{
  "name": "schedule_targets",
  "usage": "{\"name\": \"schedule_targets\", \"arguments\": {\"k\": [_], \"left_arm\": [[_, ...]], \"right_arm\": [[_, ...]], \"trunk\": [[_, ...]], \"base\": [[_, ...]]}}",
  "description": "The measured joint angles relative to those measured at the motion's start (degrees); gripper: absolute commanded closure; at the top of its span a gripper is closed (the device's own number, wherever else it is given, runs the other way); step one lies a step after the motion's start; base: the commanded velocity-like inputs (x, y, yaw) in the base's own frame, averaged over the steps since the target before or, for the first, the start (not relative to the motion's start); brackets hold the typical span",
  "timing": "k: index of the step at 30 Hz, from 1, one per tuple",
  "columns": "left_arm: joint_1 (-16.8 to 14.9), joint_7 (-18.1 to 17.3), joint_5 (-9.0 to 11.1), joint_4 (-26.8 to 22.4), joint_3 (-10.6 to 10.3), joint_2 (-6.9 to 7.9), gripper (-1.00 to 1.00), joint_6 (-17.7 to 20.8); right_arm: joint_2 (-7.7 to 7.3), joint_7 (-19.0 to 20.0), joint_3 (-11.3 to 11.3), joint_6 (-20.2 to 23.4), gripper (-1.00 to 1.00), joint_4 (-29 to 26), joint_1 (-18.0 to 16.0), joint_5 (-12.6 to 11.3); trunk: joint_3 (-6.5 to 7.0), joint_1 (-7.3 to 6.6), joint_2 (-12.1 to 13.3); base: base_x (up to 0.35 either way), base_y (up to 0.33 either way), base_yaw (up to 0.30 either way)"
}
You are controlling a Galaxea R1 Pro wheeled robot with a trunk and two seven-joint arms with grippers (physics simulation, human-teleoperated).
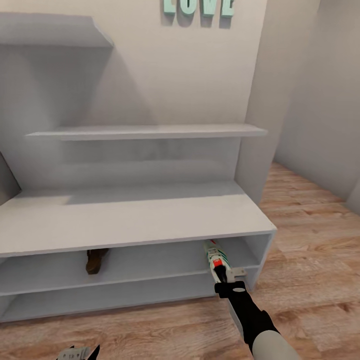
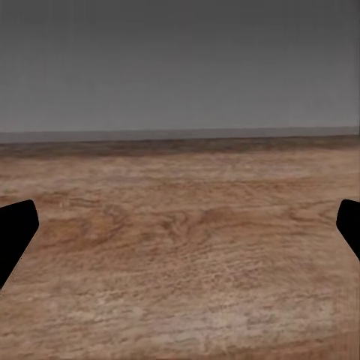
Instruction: Pick up the two gym shoes and the two sandals from the corridor floor and place them onto the hallstand (shoe rack) in the corridor, making sure they are on the rack and not on the floor. Arrange them so the two gym shoes are next to each other and the two sandals are next to each other.
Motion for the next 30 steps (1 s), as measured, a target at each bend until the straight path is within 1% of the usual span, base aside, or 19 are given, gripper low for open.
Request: {"name": "schedule_targets", "arguments": {"k": [8,17,30], "left_arm": [[0.0,0.0,0.04,-0.02,-0.02,0.02,-1.0,-0.01],[-0.01,0.0,-0.02,0.0,-0.04,0.02,-1.0,-0.07],[0.0,0.0,-0.01,0.01,0.0,0.11,-1.0,-0.15]], "right_arm": [[0.0,0.0,0.0,0.0,1.0,0.0,0.0,0.03],[0.0,0.0,-0.08,0.0,1.0,0.0,0.0,0.03],[0.0,0.0,-0.17,0.0,1.0,0.0,0.0,0.03]], "trunk": [[0.0,0.01,0.0],[0.0,0.01,0.0],[0.0,0.02,0.0]], "base": [[0.049,0.0,0.0],[0.166,0.0,0.0],[0.018,0.0,0.0]]}}
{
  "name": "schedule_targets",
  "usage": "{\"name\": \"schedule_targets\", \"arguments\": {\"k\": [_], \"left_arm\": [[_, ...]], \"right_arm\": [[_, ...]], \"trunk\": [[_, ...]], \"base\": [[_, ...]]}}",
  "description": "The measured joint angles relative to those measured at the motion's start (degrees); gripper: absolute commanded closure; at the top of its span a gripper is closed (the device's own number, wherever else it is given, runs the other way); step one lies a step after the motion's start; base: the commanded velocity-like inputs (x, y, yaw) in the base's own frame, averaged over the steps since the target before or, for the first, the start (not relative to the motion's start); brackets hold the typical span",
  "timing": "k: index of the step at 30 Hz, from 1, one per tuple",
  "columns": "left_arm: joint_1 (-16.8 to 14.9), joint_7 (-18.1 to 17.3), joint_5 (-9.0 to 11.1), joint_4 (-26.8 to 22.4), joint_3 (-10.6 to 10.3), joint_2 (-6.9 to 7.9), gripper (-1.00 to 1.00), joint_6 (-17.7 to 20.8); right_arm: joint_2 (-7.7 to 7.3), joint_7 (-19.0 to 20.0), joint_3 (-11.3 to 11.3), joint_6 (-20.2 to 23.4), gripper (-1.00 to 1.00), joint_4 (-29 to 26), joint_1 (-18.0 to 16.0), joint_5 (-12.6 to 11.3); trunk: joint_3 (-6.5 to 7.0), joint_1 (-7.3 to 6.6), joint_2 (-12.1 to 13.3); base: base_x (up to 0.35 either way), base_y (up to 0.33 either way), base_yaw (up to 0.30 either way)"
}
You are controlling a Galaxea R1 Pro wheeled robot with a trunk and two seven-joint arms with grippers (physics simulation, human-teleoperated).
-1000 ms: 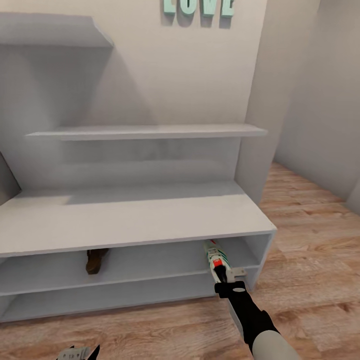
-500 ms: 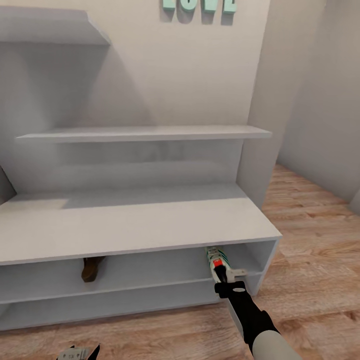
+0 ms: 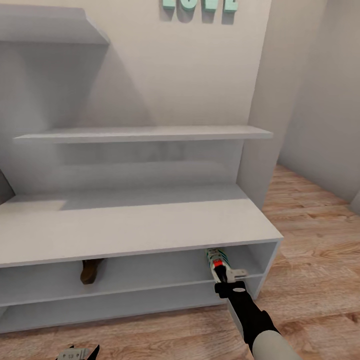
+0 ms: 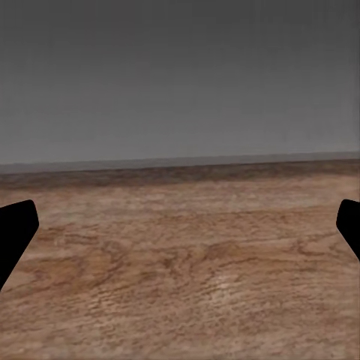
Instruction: Pick up the two gym shoes and the two sandals from the corridor floor and place them onto the hallstand (shoe rack) in the corridor, making sure they are on the rack and not on the floor. Arrange them so the two gym shoes are next to each other and the two sandals are next to each other.
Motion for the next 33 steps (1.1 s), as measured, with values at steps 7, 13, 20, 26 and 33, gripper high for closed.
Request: {"name": "schedule_targets", "arguments": {"k": [7,13,20,26,33], "left_arm": [[0.0,0.0,0.01,0.0,-0.04,0.0,-1.0,0.05],[0.0,0.0,0.01,0.0,0.0,0.0,-1.0,0.06],[0.0,0.0,0.04,-0.05,0.01,0.0,-1.0,0.06],[0.01,0.0,0.04,-0.08,0.01,0.02,-1.0,0.06],[0.0,0.0,0.05,-0.09,0.02,0.04,-1.0,0.05]], "right_arm": [[0.01,-0.07,0.02,-0.01,1.0,-0.01,-0.04,0.06],[0.03,-0.06,0.06,0.02,1.0,-0.63,-0.05,-0.09],[0.03,-0.04,0.09,0.03,1.0,-0.77,-0.05,-0.1],[0.02,-0.12,0.04,0.0,1.0,-0.96,-0.05,-0.04],[0.01,-0.1,-0.02,0.05,1.0,-1.15,-0.05,0.25]], "trunk": [[0.01,-0.04,-0.02],[0.01,-0.03,-0.02],[0.01,-0.02,-0.02],[0.01,-0.03,-0.02],[0.01,-0.02,-0.02]], "base": [[0.18,0.0,0.0],[0.111,0.0,0.0],[0.019,0.0,0.0],[0.078,0.009,0.0],[0.124,0.036,0.0]]}}
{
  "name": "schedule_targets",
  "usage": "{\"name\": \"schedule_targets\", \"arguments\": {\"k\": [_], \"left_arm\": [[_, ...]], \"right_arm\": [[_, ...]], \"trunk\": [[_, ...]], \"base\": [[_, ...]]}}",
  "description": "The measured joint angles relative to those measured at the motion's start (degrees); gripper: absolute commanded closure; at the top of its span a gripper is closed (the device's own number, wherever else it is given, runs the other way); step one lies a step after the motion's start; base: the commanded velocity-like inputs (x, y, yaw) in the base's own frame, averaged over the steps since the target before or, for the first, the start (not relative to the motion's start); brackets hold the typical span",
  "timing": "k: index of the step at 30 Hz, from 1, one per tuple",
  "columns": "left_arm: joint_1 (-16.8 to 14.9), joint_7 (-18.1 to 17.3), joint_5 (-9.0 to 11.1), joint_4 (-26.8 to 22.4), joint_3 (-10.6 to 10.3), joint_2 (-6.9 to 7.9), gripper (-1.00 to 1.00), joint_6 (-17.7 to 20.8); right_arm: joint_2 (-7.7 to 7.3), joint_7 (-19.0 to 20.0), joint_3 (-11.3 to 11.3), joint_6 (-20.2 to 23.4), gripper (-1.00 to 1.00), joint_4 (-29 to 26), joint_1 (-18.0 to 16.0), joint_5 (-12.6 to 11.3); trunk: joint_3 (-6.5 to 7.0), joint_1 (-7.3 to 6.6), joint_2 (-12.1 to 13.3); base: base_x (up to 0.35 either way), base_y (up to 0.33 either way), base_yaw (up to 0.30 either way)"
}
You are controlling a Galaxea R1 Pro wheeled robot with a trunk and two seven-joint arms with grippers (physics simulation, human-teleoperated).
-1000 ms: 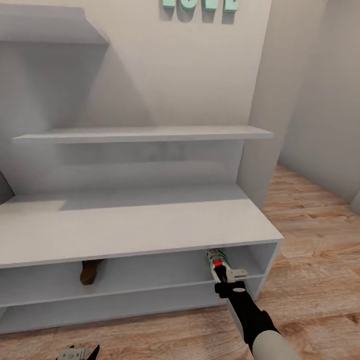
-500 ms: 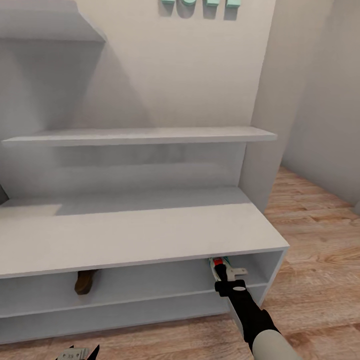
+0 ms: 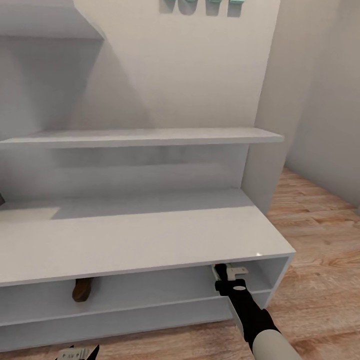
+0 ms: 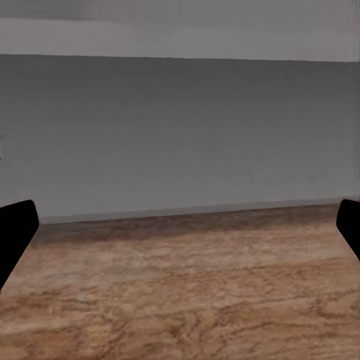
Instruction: Pick up the two gym shoes and the two sandals from the corridor floor and place them onto the hallstand (shoe rack) in the corridor, making sure they are on the rack and not on the floor. Arrange them so the two gym shoes are next to each other and the two sandals are next to each other.
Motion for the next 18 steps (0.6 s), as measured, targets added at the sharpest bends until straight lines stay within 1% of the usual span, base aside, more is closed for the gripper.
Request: {"name": "schedule_targets", "arguments": {"k": [11,18], "left_arm": [[-0.01,0.0,0.0,0.02,0.0,0.05,-1.0,0.01],[0.0,0.0,0.0,0.01,0.0,0.05,-1.0,0.01]], "right_arm": [[0.01,0.07,0.13,-0.02,1.0,-0.04,0.01,-0.2],[0.02,0.08,0.11,-0.04,1.0,0.01,0.0,-0.45]], "trunk": [[0.0,0.02,0.01],[0.0,0.0,0.0]], "base": [[0.014,0.003,0.0],[0.07,0.0,0.0]]}}
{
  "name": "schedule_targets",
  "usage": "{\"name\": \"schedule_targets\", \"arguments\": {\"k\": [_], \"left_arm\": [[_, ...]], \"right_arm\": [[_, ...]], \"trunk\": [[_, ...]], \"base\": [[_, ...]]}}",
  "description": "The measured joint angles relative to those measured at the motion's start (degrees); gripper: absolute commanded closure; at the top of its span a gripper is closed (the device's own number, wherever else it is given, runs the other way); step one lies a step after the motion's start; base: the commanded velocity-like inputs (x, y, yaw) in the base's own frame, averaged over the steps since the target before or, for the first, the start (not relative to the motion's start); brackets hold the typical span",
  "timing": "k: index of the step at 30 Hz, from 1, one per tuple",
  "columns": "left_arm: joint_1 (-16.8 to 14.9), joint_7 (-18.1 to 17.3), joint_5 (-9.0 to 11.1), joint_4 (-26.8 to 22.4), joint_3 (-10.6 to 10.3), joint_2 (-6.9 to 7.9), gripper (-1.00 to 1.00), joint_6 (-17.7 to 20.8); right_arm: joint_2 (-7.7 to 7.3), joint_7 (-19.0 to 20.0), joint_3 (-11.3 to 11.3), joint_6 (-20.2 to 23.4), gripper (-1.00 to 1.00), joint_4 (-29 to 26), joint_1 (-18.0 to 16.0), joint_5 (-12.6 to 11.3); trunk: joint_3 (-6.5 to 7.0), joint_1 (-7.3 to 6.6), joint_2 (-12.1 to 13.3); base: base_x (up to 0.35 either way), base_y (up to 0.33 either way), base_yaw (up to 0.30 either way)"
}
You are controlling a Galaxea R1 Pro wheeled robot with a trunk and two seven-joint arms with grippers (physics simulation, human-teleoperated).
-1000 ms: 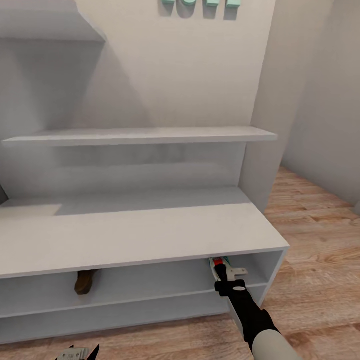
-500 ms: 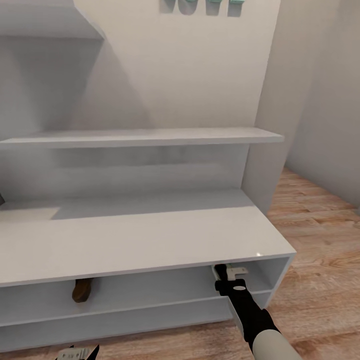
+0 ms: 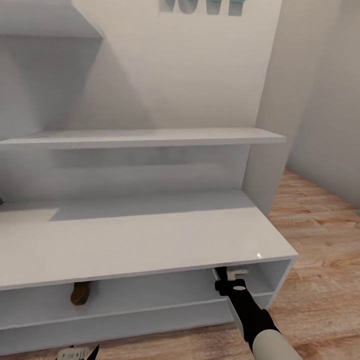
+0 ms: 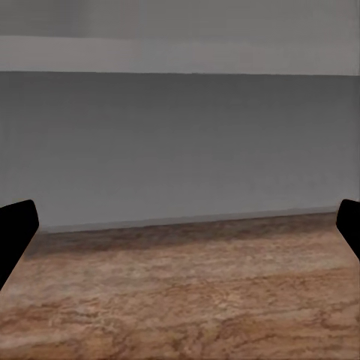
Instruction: Pick up the two gym shoes and the two sandals from the corridor floor and place them onto the hallstand (shoe rack) in the corridor, making sure they are on the rack and not on the floor. Arrange them so the two gym shoes are next to each other and the two sandals are next to each other.
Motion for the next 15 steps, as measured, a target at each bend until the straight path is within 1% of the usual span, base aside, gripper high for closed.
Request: {"name": "schedule_targets", "arguments": {"k": [6,12,15], "left_arm": [[-0.01,0.0,0.0,0.03,0.0,0.0,-1.0,0.0],[0.0,0.0,0.0,0.01,0.0,0.0,-1.0,0.0],[0.0,0.0,0.0,0.03,0.0,0.0,-1.0,0.0]], "right_arm": [[0.0,0.05,0.05,-0.03,1.0,-0.03,0.01,-0.06],[0.0,-0.03,-0.03,-0.04,1.0,0.02,0.0,-0.04],[0.0,-0.01,-0.02,0.0,1.0,0.0,0.0,-0.04]], "trunk": [[0.0,0.01,0.01],[0.0,-0.01,0.0],[0.0,0.0,0.0]], "base": [[0.015,0.0,0.0],[0.13,0.0,0.0],[0.044,0.0,0.0]]}}
